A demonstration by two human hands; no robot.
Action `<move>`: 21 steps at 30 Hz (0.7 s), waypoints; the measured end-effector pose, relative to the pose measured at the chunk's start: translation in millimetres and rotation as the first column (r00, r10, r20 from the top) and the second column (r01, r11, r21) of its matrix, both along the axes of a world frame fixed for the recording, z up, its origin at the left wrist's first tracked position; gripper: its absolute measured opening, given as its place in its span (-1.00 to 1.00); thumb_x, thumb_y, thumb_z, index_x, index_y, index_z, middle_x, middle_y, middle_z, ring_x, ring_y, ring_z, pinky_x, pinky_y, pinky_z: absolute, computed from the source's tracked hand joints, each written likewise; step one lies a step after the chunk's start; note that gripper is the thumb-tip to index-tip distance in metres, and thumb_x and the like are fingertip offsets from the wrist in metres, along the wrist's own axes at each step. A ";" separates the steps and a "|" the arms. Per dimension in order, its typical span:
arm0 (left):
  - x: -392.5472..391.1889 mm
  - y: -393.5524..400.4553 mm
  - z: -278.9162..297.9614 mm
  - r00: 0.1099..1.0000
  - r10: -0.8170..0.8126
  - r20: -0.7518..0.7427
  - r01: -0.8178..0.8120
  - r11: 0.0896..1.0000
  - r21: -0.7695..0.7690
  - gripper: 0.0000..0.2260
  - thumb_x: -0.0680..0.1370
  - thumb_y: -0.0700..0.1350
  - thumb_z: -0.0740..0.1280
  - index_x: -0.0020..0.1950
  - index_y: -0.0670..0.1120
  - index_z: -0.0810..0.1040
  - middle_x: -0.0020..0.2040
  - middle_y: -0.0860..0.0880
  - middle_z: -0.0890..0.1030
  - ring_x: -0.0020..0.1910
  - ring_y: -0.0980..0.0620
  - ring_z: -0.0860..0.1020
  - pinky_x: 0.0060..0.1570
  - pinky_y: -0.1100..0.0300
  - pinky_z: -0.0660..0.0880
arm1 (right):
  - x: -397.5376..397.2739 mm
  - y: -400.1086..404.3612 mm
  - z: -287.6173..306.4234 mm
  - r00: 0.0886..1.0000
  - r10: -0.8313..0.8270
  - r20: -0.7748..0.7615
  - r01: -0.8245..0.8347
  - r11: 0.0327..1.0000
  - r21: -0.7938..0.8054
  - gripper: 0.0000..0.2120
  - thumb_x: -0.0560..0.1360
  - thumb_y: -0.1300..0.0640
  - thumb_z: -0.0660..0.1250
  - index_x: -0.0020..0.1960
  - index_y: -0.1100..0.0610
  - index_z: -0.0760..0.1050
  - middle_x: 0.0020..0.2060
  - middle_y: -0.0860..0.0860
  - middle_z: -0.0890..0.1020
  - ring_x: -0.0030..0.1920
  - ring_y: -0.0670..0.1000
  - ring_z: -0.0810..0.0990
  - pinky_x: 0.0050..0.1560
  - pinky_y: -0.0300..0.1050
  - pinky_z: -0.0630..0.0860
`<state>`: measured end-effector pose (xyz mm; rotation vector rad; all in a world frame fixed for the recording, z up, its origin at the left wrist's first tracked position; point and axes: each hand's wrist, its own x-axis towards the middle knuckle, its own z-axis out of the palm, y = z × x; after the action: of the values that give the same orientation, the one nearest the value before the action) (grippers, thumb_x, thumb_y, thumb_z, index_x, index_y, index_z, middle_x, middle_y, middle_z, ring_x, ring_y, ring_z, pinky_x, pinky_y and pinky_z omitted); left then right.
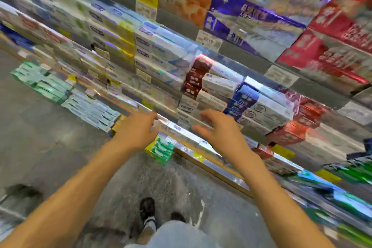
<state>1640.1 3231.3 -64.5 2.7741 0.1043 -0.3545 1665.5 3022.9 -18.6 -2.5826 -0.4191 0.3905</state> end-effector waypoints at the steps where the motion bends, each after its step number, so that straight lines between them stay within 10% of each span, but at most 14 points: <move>1: 7.8 5.5 -13.9 0.999 -0.002 -0.032 0.002 1.000 0.002 -0.69 0.60 -0.02 0.19 0.33 -0.02 0.41 0.21 -0.03 0.54 0.18 -0.08 0.50 0.01 0.06 0.46 | 5.4 5.2 -13.3 0.999 -0.022 -0.024 0.022 1.000 0.002 -0.55 0.50 -0.04 0.35 0.33 0.12 0.43 0.20 0.04 0.55 0.16 0.05 0.52 0.19 -0.02 0.44; 11: 67.2 76.2 -250.5 0.948 -0.106 -0.300 0.161 0.973 0.165 -0.49 0.57 0.03 0.25 0.49 -0.05 0.23 0.36 -0.09 0.38 0.34 -0.10 0.36 0.21 0.07 0.38 | 62.0 62.4 -266.5 0.938 -0.111 -0.329 0.087 0.992 -0.088 -0.74 0.50 0.01 0.37 0.08 0.17 0.53 -0.25 0.01 0.53 -0.19 0.03 0.49 -0.21 -0.11 0.29; 21: 123.8 89.0 -516.4 0.799 -0.429 -0.421 0.588 0.703 0.400 -0.17 0.51 0.14 0.32 0.54 -0.13 -0.13 0.50 -0.16 0.09 0.48 -0.19 0.12 0.32 -0.08 0.27 | 100.0 78.8 -574.3 0.917 -0.154 -0.368 0.068 0.969 -0.236 -0.45 0.44 0.01 0.42 0.31 0.23 0.33 0.16 0.19 0.49 0.19 0.17 0.46 0.13 -0.04 0.37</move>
<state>1763.9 3320.2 -581.0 3.2120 -0.6270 -1.0325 1765.4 3101.8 -592.9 -2.6331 -0.0900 0.9284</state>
